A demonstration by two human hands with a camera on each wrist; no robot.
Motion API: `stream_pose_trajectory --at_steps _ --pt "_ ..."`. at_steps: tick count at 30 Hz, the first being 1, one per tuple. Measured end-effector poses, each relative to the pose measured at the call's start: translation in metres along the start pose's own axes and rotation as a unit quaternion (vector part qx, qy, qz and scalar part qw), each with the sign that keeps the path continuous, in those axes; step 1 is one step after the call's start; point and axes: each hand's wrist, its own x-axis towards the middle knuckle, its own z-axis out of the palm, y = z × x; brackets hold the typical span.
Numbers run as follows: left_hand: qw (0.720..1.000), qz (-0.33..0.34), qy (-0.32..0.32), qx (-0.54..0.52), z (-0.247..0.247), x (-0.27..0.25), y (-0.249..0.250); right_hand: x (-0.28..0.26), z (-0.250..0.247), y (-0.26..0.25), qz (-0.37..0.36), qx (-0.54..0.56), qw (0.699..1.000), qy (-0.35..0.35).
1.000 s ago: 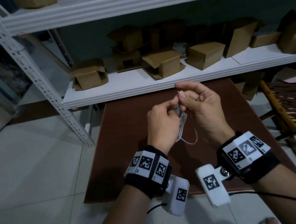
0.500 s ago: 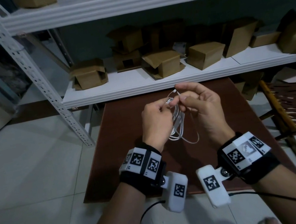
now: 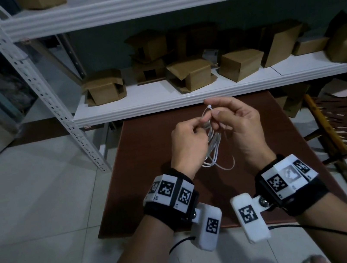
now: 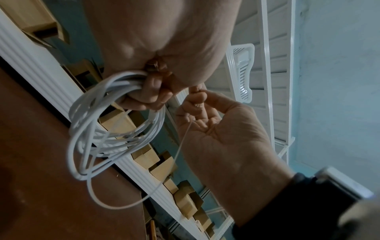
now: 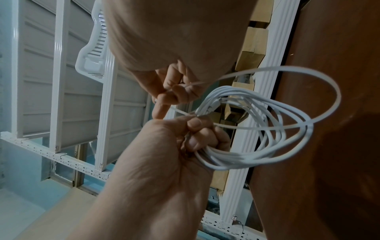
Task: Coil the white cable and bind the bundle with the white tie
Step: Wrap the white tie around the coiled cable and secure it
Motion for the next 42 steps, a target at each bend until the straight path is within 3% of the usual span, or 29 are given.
stream_pose_trajectory --at_steps 10,17,29,42 --pt "1.0 -0.002 0.004 0.026 0.004 -0.002 0.001 0.001 -0.001 0.0 0.002 -0.015 1.0 0.006" --pt "0.999 -0.007 0.016 0.041 0.004 -0.003 0.004 -0.001 0.002 0.001 0.03 0.044 0.999 0.006" --pt "0.999 -0.011 -0.018 0.028 0.0 -0.011 0.015 -0.001 0.005 -0.004 0.057 0.068 0.996 0.026" --pt "0.999 -0.014 -0.004 0.034 0.003 -0.012 0.021 -0.004 0.003 -0.006 0.04 0.067 0.996 -0.035"
